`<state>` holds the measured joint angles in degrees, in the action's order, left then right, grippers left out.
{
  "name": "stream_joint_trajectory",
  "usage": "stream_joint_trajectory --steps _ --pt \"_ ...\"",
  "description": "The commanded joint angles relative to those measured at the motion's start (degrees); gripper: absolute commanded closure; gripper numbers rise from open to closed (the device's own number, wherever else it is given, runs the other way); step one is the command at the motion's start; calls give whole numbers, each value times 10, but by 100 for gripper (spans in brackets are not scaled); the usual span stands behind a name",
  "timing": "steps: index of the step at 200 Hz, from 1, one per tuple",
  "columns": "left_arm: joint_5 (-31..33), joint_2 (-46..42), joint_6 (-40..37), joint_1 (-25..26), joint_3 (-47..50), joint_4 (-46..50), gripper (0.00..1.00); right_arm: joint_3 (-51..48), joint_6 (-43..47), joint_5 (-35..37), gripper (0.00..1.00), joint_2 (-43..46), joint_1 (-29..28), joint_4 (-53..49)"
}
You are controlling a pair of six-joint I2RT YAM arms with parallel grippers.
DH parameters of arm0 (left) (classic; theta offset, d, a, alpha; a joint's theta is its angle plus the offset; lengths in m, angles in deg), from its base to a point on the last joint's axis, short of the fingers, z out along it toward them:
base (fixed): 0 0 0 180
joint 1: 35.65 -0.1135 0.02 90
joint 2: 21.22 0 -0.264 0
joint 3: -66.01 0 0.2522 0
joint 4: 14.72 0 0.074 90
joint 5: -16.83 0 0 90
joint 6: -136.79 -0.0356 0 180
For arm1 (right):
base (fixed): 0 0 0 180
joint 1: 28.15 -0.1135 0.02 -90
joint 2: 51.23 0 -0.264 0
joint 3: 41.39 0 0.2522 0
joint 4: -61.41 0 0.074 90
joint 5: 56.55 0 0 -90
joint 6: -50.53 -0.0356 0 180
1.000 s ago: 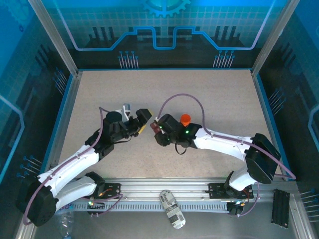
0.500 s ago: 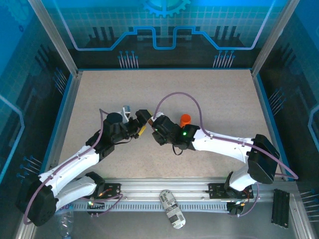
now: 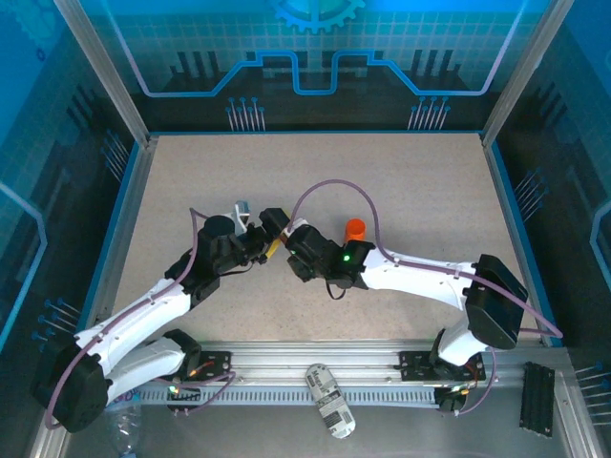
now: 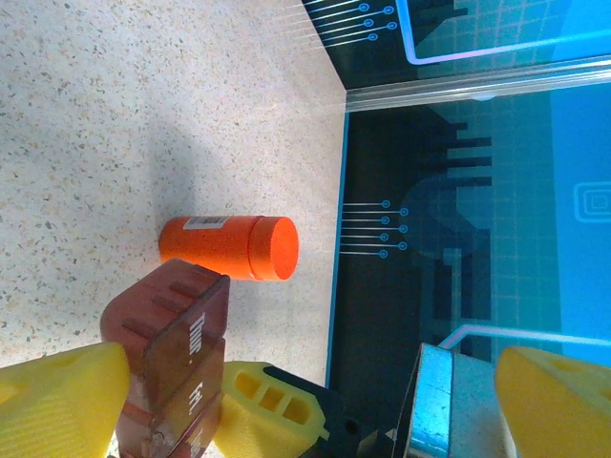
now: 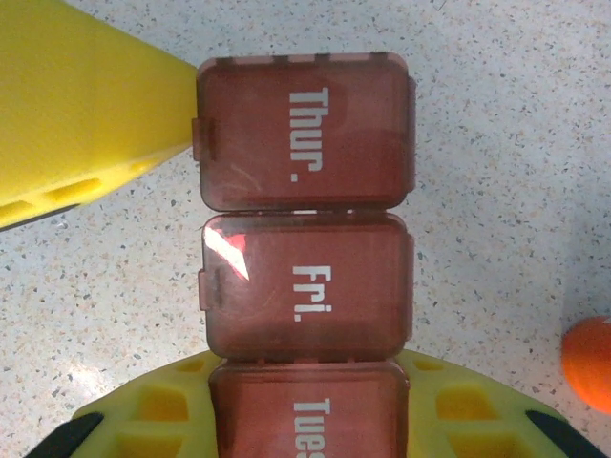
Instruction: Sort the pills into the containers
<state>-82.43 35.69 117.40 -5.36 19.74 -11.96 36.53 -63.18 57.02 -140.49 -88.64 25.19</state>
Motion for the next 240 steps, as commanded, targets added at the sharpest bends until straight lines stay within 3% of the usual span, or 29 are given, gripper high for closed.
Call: stream_joint_trajectory --steps 1,197,240 --pt "-6 3 0 5 3 -18 1 16 -2 -4 71 -9 -9 5" --pt "-5 -2 17 33 -51 -47 1 13 -5 -20 73 -42 -10 22" --pt "55 -23 -31 34 -68 88 1 5 -11 -20 73 -29 -5 18"
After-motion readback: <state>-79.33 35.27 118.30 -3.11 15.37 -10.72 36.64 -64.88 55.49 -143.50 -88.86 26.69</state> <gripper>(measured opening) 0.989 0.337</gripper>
